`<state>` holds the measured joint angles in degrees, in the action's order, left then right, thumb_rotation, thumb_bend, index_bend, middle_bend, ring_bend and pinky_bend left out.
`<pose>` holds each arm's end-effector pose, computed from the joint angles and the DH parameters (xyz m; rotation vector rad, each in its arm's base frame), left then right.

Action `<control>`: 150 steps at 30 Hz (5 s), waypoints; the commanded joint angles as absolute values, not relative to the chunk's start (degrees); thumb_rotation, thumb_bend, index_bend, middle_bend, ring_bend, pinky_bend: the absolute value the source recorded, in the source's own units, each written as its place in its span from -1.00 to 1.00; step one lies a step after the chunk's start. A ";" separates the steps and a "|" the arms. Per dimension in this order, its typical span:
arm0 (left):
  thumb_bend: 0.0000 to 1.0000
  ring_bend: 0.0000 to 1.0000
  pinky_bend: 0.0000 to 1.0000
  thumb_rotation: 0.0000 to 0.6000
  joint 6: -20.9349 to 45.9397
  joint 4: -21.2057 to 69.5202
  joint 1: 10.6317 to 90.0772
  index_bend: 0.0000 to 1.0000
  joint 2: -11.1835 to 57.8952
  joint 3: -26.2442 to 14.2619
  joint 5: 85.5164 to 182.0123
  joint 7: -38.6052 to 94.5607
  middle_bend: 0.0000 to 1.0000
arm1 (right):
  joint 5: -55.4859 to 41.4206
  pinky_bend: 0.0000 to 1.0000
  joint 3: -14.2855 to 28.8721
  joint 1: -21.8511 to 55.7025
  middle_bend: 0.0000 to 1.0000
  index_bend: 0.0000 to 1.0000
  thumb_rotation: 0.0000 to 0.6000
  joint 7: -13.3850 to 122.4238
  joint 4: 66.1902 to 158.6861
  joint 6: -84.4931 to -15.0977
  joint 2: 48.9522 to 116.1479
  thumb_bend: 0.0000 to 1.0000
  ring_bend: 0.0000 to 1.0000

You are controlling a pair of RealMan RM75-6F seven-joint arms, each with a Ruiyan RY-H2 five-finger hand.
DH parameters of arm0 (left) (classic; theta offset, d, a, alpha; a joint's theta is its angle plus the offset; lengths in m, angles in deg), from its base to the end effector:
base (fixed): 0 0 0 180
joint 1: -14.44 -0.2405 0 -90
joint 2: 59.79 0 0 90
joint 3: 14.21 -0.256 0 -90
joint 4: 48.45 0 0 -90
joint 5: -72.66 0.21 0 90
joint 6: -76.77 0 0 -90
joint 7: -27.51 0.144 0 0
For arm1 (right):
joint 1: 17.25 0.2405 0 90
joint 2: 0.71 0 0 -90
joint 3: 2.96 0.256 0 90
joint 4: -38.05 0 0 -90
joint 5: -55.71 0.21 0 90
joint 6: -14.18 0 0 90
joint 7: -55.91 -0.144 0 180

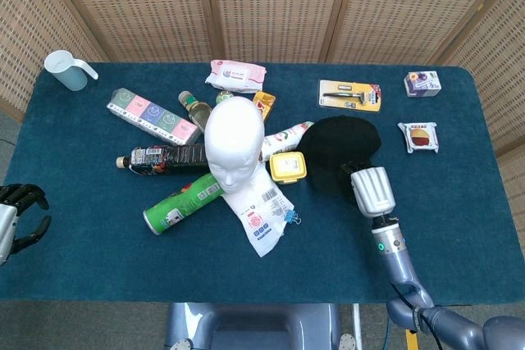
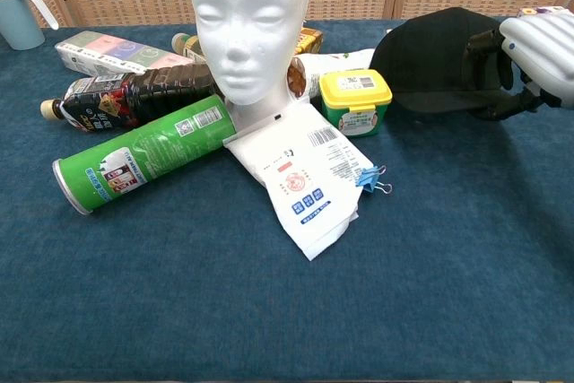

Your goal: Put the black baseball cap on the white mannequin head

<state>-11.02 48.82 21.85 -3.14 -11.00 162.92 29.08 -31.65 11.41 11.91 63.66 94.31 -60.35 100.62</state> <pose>-0.2808 0.1935 0.1944 -1.4663 -0.7453 -0.9621 -0.2241 -0.3365 0.0030 1.5495 -0.6174 1.0809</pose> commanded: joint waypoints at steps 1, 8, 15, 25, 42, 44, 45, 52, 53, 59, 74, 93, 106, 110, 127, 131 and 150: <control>-0.36 -0.36 -0.34 1.00 -11.00 48.91 21.78 0.01 -3.21 -11.05 162.81 29.05 -0.20 | -29.84 0.48 12.57 14.15 0.06 -0.01 1.00 63.79 91.30 -57.93 101.85 -0.33 0.24; -0.36 -0.36 -0.34 1.00 -11.14 49.20 21.67 0.01 -3.49 -11.00 162.78 29.07 -0.20 | -27.52 0.45 12.94 16.67 -0.03 -0.04 1.00 63.79 87.71 -54.20 103.42 -0.20 0.21; -0.36 -0.36 -0.34 1.00 -11.22 49.37 21.34 0.01 -3.72 -11.10 162.40 28.74 -0.20 | -27.17 0.61 12.61 17.56 0.03 0.14 1.00 62.33 87.25 -54.33 103.55 -0.13 0.28; -0.36 -0.36 -0.34 1.00 -11.30 49.01 21.32 0.01 -3.41 -10.96 162.31 28.33 -0.20 | -27.72 0.67 12.08 17.95 0.06 0.23 1.00 59.90 89.67 -56.37 102.67 -0.13 0.33; -0.36 -0.36 -0.34 1.00 -11.55 47.94 21.07 0.01 -2.82 -10.69 161.85 27.64 -0.20 | -29.22 0.72 13.33 16.50 0.19 0.31 1.00 55.62 94.71 -66.49 99.61 -0.13 0.47; -0.36 -0.36 -0.34 1.00 -11.46 47.95 21.16 0.01 -2.70 -10.70 161.97 27.78 -0.20 | -29.48 0.73 13.98 16.63 0.20 0.31 1.00 54.72 94.72 -67.94 99.23 -0.13 0.48; -0.36 -0.36 -0.34 1.00 -11.43 47.96 21.20 0.01 -2.66 -10.69 162.01 27.85 -0.20 | -29.63 0.73 14.14 16.70 0.20 0.31 1.00 54.41 94.62 -68.44 99.10 -0.13 0.48; -0.36 -0.36 -0.34 1.00 -11.40 48.32 21.45 0.01 -2.57 -10.59 162.40 28.52 -0.20 | -31.35 0.73 15.62 17.61 0.20 0.32 1.00 51.26 93.30 -73.47 98.23 -0.13 0.49; -0.36 -0.36 -0.34 1.00 -11.37 48.39 21.48 0.01 -2.57 -10.58 162.42 28.60 -0.20 | -31.57 0.73 15.74 17.76 0.20 0.32 1.00 50.85 93.07 -74.02 98.17 -0.13 0.49; -0.36 -0.36 -0.34 1.00 -11.14 48.91 21.68 0.01 -2.68 -10.61 162.69 29.25 -0.20 | -33.06 0.73 16.34 18.98 0.20 0.32 1.00 48.18 90.99 -77.33 98.04 -0.13 0.49; -0.36 -0.36 -0.34 1.00 -10.76 49.93 21.67 0.01 -2.20 -10.95 162.71 30.52 -0.20 | -34.31 0.73 19.45 24.99 0.20 0.32 1.00 44.69 89.97 -80.69 97.27 -0.13 0.49; -0.36 -0.36 -0.34 1.00 -12.42 49.41 19.32 0.01 -2.91 -11.86 161.59 29.76 -0.20 | -36.44 0.73 21.25 38.52 0.21 0.32 1.00 48.31 89.03 -76.48 99.81 -0.13 0.50; -0.36 -0.36 -0.34 1.00 -12.28 47.49 18.78 0.01 -2.22 -12.06 161.30 27.98 -0.20 | -35.79 0.73 19.02 42.09 0.22 0.33 1.00 50.56 84.09 -73.35 101.38 -0.13 0.50; -0.36 -0.36 -0.34 1.00 -12.24 47.28 18.86 0.01 -2.03 -11.90 161.31 27.83 -0.20 | -36.72 0.73 17.23 41.78 0.22 0.33 1.00 51.78 84.88 -73.69 101.01 -0.13 0.50; -0.36 -0.36 -0.34 1.00 -11.36 46.35 19.29 0.01 -1.15 -11.87 161.48 27.14 -0.20 | -37.99 0.73 13.15 38.57 0.23 0.34 1.00 65.47 101.99 -72.44 95.92 -0.13 0.51; -0.36 -0.36 -0.34 1.00 -10.94 45.97 19.50 0.01 -0.92 -11.89 161.47 26.86 -0.20 | -37.50 0.73 12.86 37.96 0.23 0.35 1.00 69.84 105.70 -71.19 95.51 -0.13 0.51; -0.36 -0.36 -0.35 1.00 -9.67 43.57 20.10 0.01 0.51 -12.17 161.55 24.89 -0.20 | -35.42 0.73 13.86 37.53 0.23 0.36 1.00 81.22 112.19 -67.16 97.16 -0.14 0.50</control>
